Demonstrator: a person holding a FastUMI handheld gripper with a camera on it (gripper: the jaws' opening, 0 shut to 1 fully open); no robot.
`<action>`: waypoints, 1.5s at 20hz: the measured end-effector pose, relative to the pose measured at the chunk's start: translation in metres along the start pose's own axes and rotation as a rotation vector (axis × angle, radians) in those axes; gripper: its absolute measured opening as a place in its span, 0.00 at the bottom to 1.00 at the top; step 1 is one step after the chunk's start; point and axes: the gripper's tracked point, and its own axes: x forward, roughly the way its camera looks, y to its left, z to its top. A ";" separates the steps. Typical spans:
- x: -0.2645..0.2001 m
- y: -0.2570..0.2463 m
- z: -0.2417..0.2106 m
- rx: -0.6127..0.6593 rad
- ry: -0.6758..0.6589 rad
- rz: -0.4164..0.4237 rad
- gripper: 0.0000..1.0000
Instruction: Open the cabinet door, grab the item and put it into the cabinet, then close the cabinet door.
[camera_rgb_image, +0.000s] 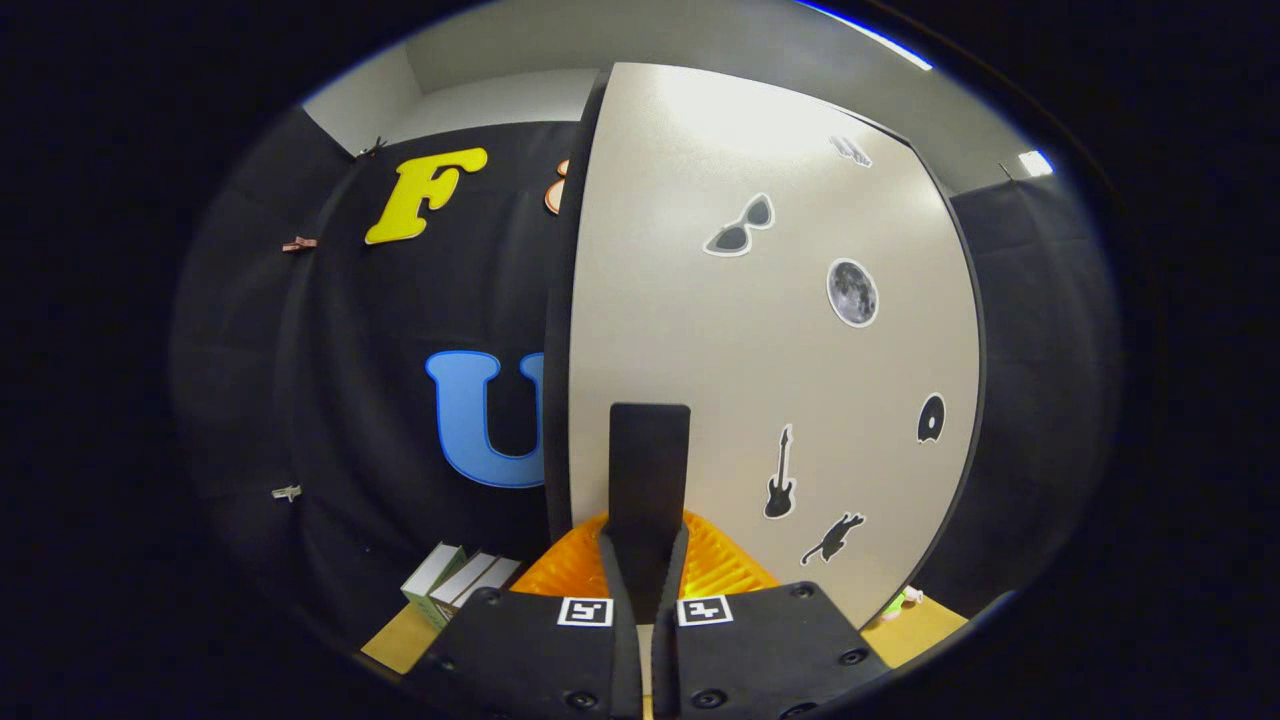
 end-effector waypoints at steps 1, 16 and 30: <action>-0.009 -0.001 0.001 0.001 0.004 0.013 0.08; -0.131 -0.070 0.009 -0.019 0.038 0.219 0.08; -0.192 -0.174 0.010 -0.003 0.068 0.413 0.08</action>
